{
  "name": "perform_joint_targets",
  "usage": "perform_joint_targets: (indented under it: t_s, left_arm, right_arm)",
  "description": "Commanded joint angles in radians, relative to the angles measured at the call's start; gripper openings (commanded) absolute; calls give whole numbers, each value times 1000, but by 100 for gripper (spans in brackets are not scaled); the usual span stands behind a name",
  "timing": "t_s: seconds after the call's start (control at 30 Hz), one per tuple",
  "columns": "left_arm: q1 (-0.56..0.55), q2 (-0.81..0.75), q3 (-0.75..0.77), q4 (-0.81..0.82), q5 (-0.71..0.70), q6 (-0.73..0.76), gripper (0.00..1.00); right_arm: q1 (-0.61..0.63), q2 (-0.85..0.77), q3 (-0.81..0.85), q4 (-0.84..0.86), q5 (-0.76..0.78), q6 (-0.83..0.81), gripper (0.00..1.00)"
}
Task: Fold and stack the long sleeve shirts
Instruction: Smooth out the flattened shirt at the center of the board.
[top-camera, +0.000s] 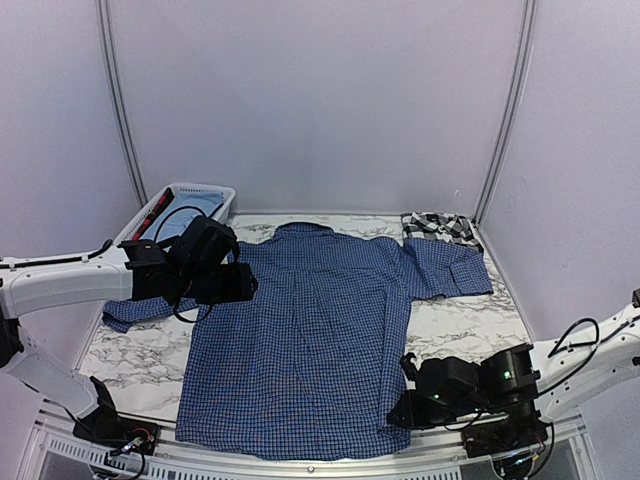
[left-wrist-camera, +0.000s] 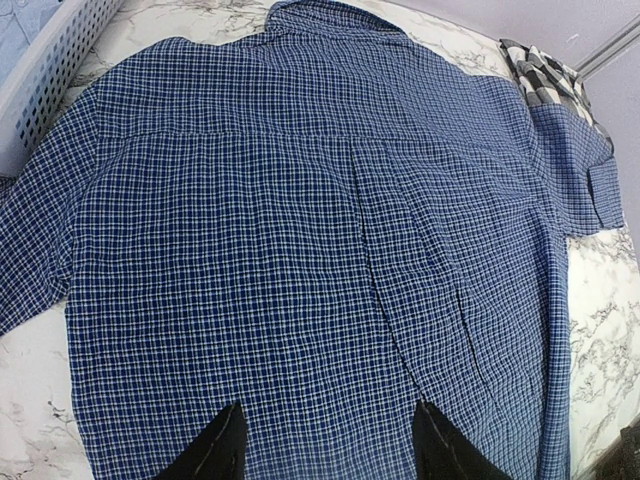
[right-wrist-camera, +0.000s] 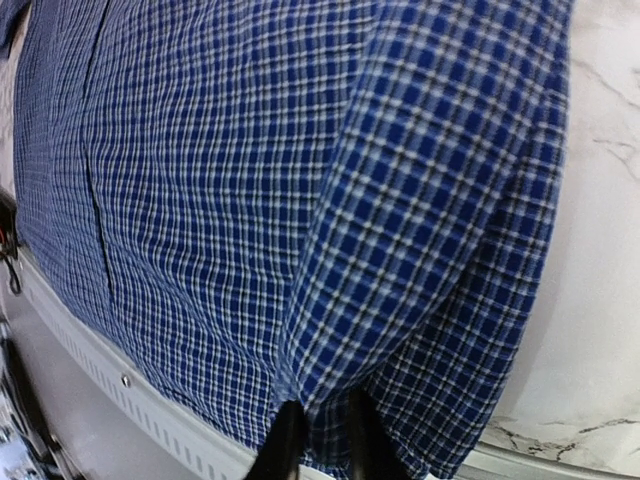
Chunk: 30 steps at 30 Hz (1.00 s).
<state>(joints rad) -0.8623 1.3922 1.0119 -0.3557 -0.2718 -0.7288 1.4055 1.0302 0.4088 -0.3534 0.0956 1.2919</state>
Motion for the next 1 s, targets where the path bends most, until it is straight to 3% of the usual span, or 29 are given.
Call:
perform_joint_targets:
  t_s: [0.0,0.03,0.17,0.37,0.67,0.97]
  left_arm:
    - [-3,-4,9,1,-18,13,58]
    - [-4,-3,10,1,-17,14,58]
    - [-3,-5,11,1,-17,15,58]
    - [-3,-4,13,-6,-18,16,58]
    - [-4,4,13,-15,-26,12,58]
    - [-1,22,-2,-46,-6,5,58]
  right_arm:
    - [8,-3,28,-41,42,31,5]
    - [9,-5,33,-57,51,31,1]
    - [8,-25,55,-149,91,39,0]
    - [9,-67,60,-444,166,120,0]
    - [8,-338,-41,-573,151,248,0]
    - [7,-228,111,-697,258,251,0]
